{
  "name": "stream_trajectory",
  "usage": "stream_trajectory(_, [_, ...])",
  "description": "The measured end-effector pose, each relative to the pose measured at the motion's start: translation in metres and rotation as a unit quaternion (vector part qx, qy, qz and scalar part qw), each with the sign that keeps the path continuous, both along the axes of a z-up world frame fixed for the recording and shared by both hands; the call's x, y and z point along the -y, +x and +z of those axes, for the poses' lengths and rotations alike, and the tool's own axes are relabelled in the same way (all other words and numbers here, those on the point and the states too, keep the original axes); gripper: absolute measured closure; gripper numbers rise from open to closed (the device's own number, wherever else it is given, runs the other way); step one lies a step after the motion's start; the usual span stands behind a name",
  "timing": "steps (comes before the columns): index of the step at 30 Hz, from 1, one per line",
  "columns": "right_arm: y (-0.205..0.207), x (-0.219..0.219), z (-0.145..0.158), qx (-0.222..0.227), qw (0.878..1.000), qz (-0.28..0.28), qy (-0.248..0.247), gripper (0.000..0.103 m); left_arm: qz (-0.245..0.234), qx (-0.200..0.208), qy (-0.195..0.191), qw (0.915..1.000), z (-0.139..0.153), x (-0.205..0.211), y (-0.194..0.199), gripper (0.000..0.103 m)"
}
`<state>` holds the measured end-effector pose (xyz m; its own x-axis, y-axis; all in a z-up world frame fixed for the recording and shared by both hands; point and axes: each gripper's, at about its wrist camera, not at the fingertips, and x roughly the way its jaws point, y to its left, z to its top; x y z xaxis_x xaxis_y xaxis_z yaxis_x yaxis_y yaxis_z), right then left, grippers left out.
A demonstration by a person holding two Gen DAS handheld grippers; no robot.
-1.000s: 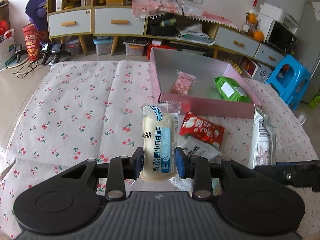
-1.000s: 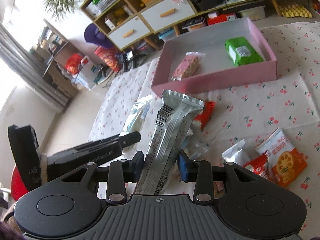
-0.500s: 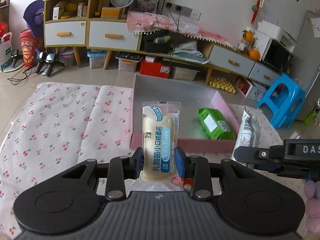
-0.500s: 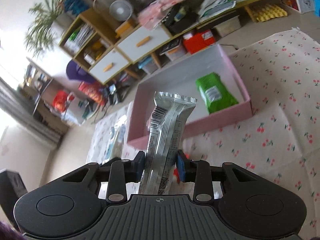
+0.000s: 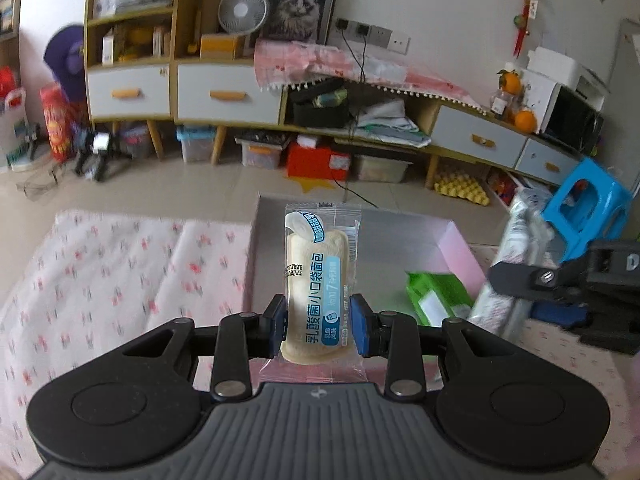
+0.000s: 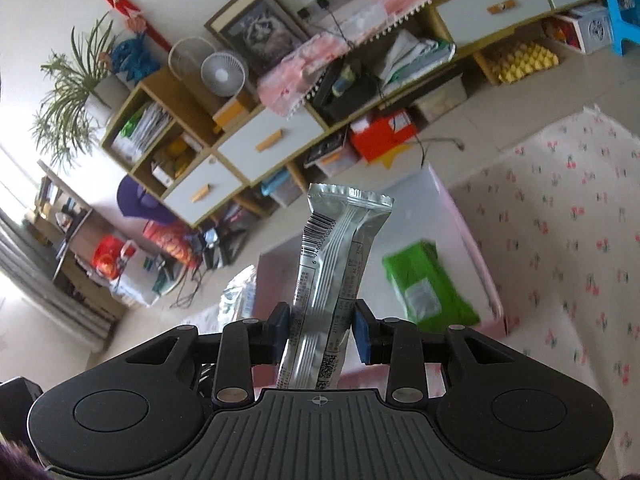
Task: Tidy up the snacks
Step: 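Carry bread pack into pink box with left tool while right tool places silver bar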
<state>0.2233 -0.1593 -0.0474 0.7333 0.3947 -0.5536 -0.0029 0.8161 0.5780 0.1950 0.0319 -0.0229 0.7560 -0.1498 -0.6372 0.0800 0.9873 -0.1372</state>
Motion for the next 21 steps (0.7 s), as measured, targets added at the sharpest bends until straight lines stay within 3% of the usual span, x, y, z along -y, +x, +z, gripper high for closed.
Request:
stream_trajectory(4, [0.015,0.003,-0.001,0.016,1.0,-0.013,-0.011,0.07,0.008,0.008,-0.005,0.9999,-0.008,-0.003,0.008,0.072])
stream_trajectory(7, [0.028,0.0,-0.009,0.012,1.0,-0.006,-0.016,0.07,0.009,0.02,0.032,0.9993,-0.01,0.004,0.013,0.072])
stream_trajectory(12, [0.046,-0.016,-0.013,0.019,0.996,0.019,-0.079,0.07,0.012,0.029,0.045,0.9985,-0.013,0.009,0.021,0.072])
stream_trajectory(21, [0.061,-0.028,-0.035,-0.006,0.995,0.043,-0.087,0.069,0.024,0.02,0.053,0.9981,-0.024,0.006,0.031,0.072])
